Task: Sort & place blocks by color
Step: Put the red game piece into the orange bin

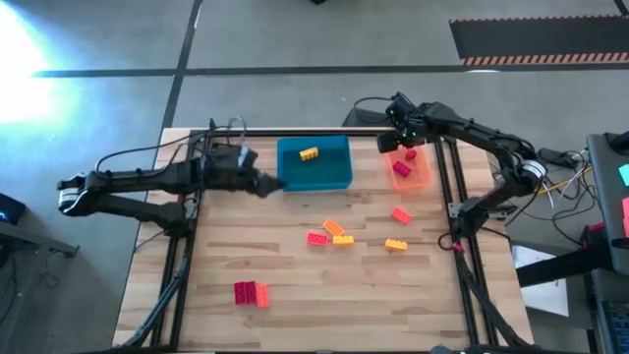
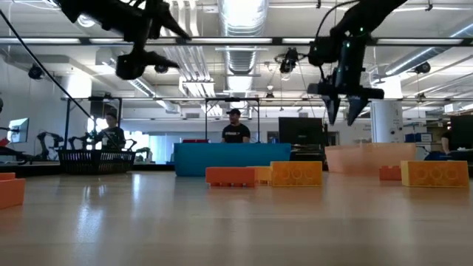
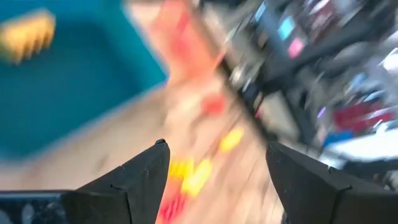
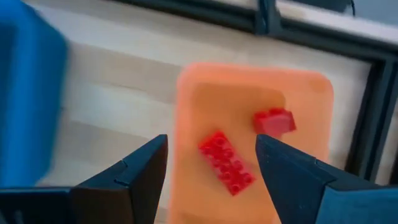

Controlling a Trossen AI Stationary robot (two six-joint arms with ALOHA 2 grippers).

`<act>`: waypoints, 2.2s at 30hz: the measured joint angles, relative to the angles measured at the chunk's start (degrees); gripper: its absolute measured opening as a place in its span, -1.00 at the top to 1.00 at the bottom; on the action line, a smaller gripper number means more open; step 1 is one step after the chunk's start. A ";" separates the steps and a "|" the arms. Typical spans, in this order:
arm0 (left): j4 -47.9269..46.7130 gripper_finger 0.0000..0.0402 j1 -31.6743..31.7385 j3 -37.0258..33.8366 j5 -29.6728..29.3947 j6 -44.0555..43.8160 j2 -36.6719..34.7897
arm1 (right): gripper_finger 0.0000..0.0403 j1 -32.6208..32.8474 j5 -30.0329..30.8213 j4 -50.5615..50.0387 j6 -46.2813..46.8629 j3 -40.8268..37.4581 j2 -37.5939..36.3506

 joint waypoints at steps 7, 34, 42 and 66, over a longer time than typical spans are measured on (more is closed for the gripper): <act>-19.57 -0.25 -8.91 3.07 3.84 -7.88 2.23 | -0.15 3.40 0.25 1.24 2.76 2.15 -5.75; -29.91 0.80 -57.32 6.85 2.45 6.77 27.17 | -0.15 13.04 3.40 3.25 7.66 2.15 -9.48; -27.14 0.94 -55.57 5.43 -1.56 7.13 29.54 | -0.15 13.69 5.45 3.29 8.14 2.12 -9.21; -40.60 1.00 -50.64 3.47 0.90 -10.87 15.17 | -0.15 13.67 5.90 3.42 8.10 2.10 -9.19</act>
